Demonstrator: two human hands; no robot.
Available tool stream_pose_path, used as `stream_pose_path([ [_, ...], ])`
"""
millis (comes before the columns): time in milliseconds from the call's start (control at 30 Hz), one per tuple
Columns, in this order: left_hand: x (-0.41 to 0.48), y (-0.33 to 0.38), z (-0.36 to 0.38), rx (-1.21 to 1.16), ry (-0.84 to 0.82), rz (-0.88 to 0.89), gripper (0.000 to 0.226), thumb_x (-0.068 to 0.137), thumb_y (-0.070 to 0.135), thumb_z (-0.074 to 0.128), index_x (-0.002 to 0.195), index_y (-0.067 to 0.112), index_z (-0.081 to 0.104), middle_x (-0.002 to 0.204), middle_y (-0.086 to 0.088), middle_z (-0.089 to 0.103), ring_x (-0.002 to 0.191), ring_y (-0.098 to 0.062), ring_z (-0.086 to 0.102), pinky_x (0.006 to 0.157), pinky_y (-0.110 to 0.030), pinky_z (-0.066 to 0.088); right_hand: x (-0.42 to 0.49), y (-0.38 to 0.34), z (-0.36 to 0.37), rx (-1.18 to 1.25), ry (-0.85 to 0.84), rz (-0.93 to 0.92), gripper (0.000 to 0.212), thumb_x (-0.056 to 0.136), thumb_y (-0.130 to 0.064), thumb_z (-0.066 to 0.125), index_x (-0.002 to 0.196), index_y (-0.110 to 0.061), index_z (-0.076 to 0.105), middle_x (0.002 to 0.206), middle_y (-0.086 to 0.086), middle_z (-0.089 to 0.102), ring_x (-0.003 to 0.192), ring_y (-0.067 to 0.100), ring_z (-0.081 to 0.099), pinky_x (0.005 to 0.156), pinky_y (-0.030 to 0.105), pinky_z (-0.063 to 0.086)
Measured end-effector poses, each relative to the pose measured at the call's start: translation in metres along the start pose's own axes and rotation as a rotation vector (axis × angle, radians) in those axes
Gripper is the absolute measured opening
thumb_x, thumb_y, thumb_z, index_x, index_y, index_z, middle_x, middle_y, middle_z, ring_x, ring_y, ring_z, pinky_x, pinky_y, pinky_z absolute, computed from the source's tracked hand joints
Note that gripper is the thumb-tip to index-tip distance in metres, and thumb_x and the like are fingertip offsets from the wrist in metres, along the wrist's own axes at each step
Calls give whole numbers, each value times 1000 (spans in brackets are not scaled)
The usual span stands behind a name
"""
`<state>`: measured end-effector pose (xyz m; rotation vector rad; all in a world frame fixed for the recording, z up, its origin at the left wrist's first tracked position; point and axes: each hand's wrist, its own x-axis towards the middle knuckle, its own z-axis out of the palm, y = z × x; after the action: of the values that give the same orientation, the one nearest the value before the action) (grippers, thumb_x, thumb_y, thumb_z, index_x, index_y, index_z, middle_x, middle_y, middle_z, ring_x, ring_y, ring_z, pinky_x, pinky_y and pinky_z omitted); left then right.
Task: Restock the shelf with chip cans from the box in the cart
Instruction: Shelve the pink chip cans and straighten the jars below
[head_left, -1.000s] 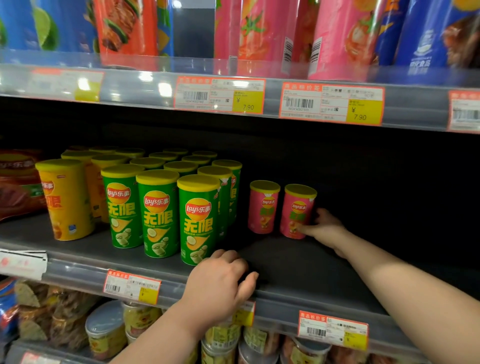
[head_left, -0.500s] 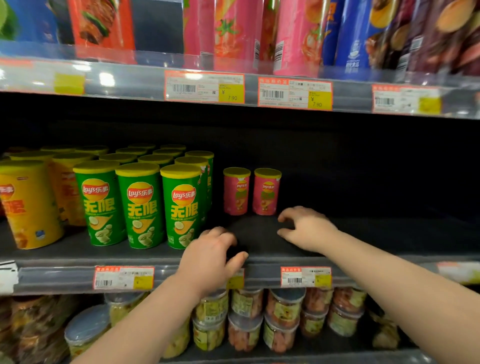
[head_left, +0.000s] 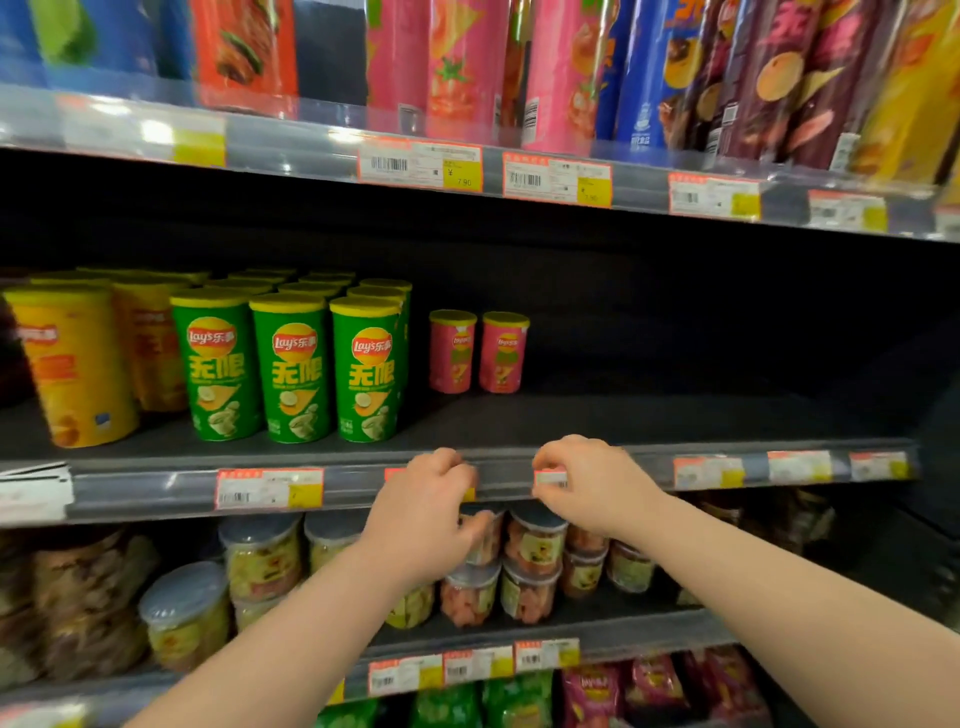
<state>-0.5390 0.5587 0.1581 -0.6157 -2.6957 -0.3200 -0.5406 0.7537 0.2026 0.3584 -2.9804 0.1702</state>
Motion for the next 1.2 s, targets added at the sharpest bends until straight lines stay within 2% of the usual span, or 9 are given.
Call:
stream_pose_path([
  [67,-14,2,2,39,-24,-27,44,89,47,50,123,20,53,130,1,47,119,-22,45,92,-31,39,-10,-4,10,-2,-9,-36,38,92,-40,52,128,-26,54,131,-1,54,120,20,50,97,34,43],
  [233,-57,16,7,76,-91,-112,43,90,47,47,124,20,52,127,1,47,119,-22,45,89,-32,43,-38,-14,35,8,-68,-95,36,90,-40,52,123,-29,57,127,-3,57,118,21,52,96,34,44],
  [367,-93,40,18,54,-182,-212,37,90,46,47,115,20,53,122,1,47,117,-23,46,87,-33,44,-78,-14,55,-21,-161,-126,36,90,-41,50,123,-28,56,127,0,58,116,24,54,90,34,44],
  [500,-135,73,30,13,-310,-291,44,91,50,48,123,22,50,123,2,46,116,-20,46,90,-36,46,-124,-7,69,-33,-269,-139,40,91,-44,50,128,-28,52,132,1,54,118,25,52,96,37,44],
  [700,-211,114,37,37,-403,-381,46,90,51,48,126,22,50,125,3,46,118,-20,45,91,-35,45,-188,-9,96,31,-389,-183,43,91,-45,51,131,-27,51,134,0,53,121,24,51,97,37,43],
  [967,-296,124,33,48,-498,-540,50,90,51,49,130,22,49,135,-2,44,122,-23,44,94,-36,45,-244,-44,125,110,-495,-294,40,93,-42,50,131,-28,51,134,-2,53,120,23,52,99,37,44],
  [1200,-335,119,32,54,-564,-599,44,90,49,48,124,21,52,119,-1,49,113,-24,49,89,-38,46,-267,-68,148,63,-531,-342,41,92,-44,50,130,-28,51,134,-1,53,121,23,51,100,37,41],
])
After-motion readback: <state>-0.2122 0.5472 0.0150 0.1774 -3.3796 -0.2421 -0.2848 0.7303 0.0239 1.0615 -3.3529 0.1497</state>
